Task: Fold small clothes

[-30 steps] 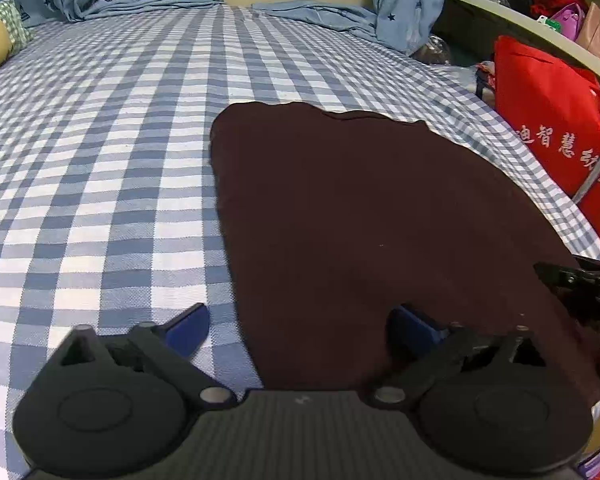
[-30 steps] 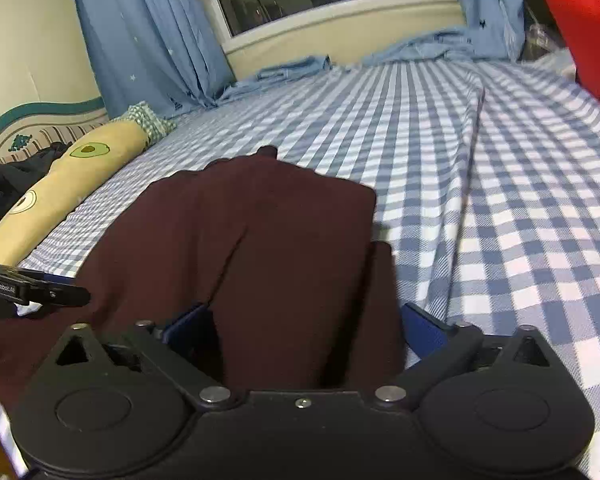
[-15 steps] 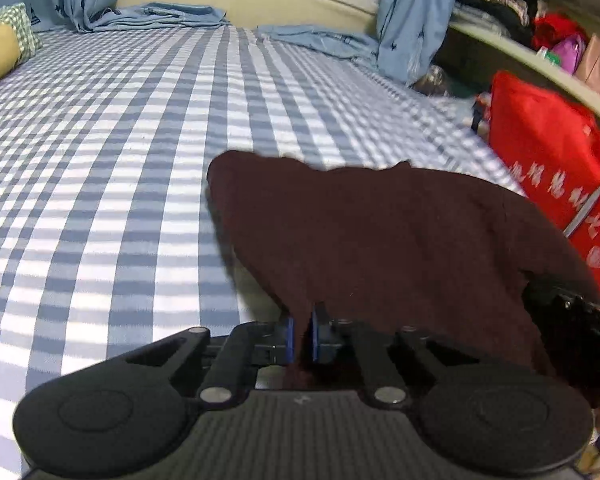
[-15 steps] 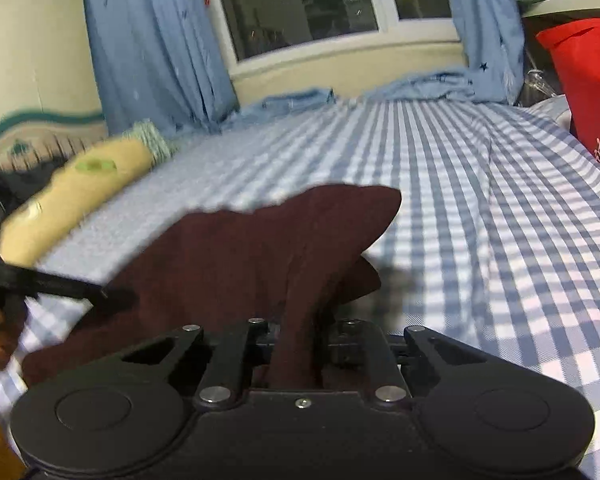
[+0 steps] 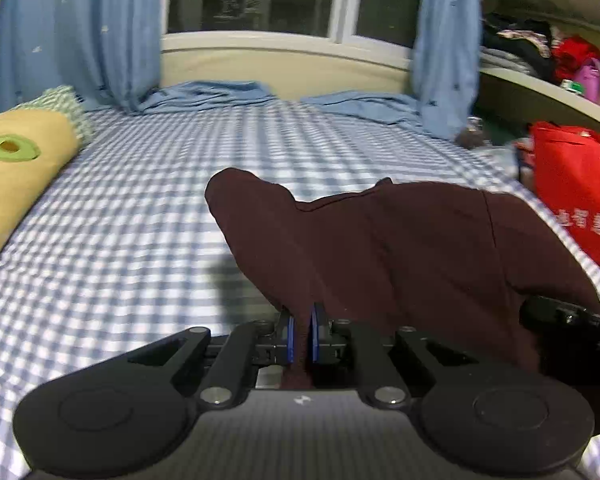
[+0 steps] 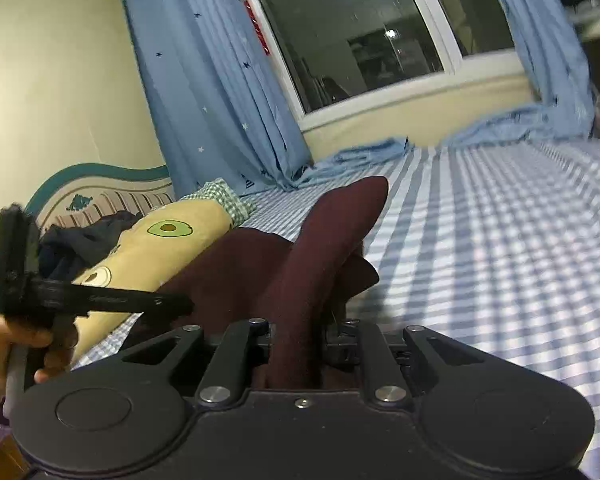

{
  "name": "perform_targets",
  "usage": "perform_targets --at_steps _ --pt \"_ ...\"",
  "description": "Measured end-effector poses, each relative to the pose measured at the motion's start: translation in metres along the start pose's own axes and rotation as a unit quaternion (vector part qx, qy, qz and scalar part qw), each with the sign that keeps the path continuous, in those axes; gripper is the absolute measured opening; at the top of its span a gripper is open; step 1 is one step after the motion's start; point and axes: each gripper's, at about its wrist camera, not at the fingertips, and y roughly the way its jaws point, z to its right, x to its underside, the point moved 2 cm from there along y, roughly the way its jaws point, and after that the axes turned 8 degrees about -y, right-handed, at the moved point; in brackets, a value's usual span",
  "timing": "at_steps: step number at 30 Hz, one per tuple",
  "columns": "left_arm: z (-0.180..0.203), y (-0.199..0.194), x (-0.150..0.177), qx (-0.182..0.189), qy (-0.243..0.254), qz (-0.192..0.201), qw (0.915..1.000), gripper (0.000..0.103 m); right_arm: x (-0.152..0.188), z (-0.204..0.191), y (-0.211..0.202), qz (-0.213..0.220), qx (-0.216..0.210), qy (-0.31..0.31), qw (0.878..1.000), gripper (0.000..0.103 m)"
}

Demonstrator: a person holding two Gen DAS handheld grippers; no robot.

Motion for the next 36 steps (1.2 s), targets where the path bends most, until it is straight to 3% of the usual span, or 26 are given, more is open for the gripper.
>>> perform_targets --at_steps 7,9,11,13,16,17,23,27,36 --pt "-0.036 0.025 0.026 -0.028 -0.049 -0.021 0.9982 0.012 0.020 -0.007 0.044 -0.049 0.064 -0.012 0.997 0.019" --pt "-0.043 0.023 0.029 -0.033 -0.067 -0.020 0.9970 0.016 0.024 -0.005 0.043 -0.055 0.080 -0.015 0.995 0.030" --pt "-0.048 0.019 0.032 -0.042 -0.076 -0.022 0.9960 0.029 0.028 -0.003 0.041 -0.061 0.095 -0.026 0.993 0.042" --pt "-0.052 0.011 0.037 -0.050 -0.088 -0.020 0.9947 0.053 0.034 -0.002 0.033 -0.065 0.103 -0.031 0.992 0.053" --pt "-0.049 -0.007 0.045 -0.063 -0.101 -0.005 0.9929 0.073 0.041 -0.008 0.015 -0.055 0.114 -0.036 0.991 0.072" --pt "-0.048 -0.015 0.049 -0.068 -0.102 0.001 0.9924 0.075 0.042 -0.011 0.009 -0.049 0.119 -0.041 0.991 0.080" --pt "-0.027 -0.087 0.076 -0.077 -0.098 0.057 0.9906 0.092 0.045 -0.041 -0.044 -0.002 0.132 -0.061 0.989 0.100" --pt "-0.007 -0.140 0.095 -0.079 -0.086 0.098 0.9883 0.102 0.045 -0.065 -0.089 0.042 0.135 -0.073 0.987 0.102" --pt "0.027 -0.234 0.145 -0.074 -0.064 0.157 0.9828 0.102 0.068 -0.117 -0.186 0.117 0.141 -0.103 0.978 0.102"
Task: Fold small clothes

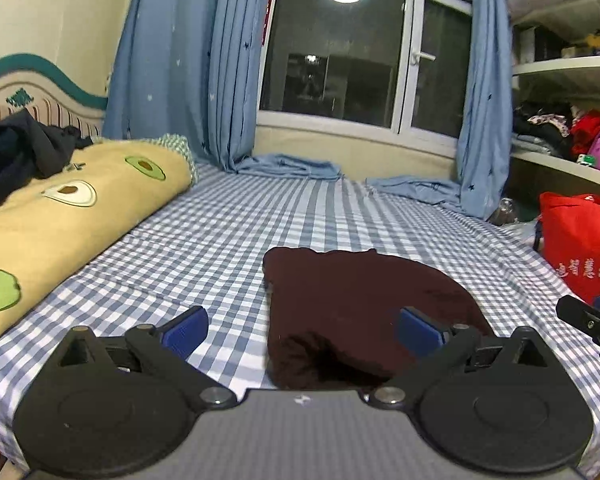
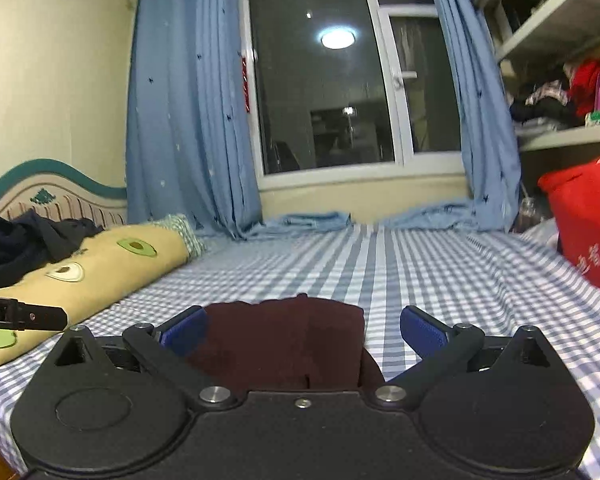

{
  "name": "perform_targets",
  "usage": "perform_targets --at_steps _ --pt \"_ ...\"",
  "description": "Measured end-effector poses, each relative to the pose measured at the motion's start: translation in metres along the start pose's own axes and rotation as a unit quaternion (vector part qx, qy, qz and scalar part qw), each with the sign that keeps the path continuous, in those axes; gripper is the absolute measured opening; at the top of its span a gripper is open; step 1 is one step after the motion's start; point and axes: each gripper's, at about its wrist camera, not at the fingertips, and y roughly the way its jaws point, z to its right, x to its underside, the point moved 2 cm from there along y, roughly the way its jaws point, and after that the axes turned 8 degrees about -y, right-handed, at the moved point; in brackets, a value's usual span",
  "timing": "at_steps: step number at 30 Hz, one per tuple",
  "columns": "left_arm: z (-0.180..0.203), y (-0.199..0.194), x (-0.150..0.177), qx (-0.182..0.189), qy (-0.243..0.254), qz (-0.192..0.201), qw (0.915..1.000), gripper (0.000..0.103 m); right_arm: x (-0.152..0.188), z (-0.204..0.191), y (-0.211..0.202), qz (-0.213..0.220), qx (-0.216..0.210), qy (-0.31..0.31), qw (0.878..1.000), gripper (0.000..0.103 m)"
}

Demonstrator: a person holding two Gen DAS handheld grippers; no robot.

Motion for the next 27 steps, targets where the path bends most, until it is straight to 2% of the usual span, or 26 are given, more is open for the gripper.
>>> perform_targets --at_steps 7,12,16,21,27 --pt "-0.002 -0.052 0.032 -0.002 0.020 0.018 0.9997 0.102 0.018 -0.024 -0.069 0.024 0.013 -0.014 1.000 0.103" --pt "-0.011 -0.074 0.060 -0.005 0.019 0.015 0.9997 0.102 0.038 -0.038 -0.100 0.019 0.016 -0.005 1.000 0.103" --pt "-0.022 -0.080 0.073 -0.007 0.008 0.017 0.9998 0.102 0.052 -0.045 -0.110 0.009 0.020 -0.006 1.000 0.103" --pt "-0.026 -0.081 0.077 -0.031 0.018 0.025 0.9990 0.102 0.061 -0.049 -0.106 -0.008 0.019 -0.006 1.000 0.103" --pt "-0.028 -0.076 0.076 -0.026 0.008 0.022 0.9994 0.102 0.062 -0.050 -0.096 -0.015 0.018 -0.004 1.000 0.103"
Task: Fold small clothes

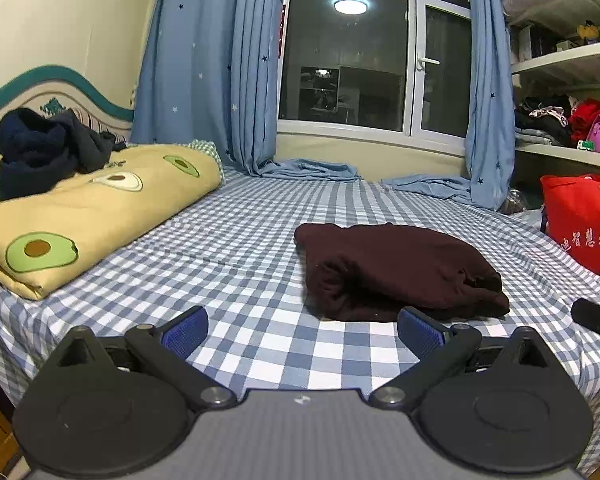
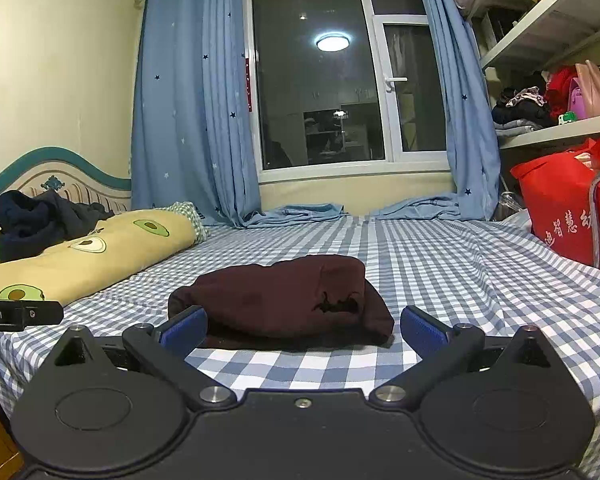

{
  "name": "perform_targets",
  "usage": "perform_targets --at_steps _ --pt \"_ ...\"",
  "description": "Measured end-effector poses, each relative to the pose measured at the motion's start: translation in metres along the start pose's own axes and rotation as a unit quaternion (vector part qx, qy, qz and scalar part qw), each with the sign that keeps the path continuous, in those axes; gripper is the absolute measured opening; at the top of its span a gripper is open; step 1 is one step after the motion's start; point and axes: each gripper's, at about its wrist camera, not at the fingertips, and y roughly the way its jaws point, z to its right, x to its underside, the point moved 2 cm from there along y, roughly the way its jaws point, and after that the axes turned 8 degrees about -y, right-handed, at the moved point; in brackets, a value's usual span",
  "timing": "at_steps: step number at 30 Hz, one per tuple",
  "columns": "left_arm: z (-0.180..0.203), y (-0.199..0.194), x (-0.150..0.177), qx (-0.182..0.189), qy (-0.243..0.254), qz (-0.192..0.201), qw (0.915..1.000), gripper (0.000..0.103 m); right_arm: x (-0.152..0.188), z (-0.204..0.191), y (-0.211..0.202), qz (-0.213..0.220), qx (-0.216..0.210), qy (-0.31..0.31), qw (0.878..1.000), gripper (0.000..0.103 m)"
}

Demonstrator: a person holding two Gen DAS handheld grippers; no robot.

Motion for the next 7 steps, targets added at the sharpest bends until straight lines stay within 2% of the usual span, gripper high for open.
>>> perform_targets --at_steps 7 --pt "0.002 0.014 -0.001 -0.004 0.000 -0.009 1.0000 0.102 0.004 0.002 0.014 -0.011 -0.003 -0.002 1.000 0.103"
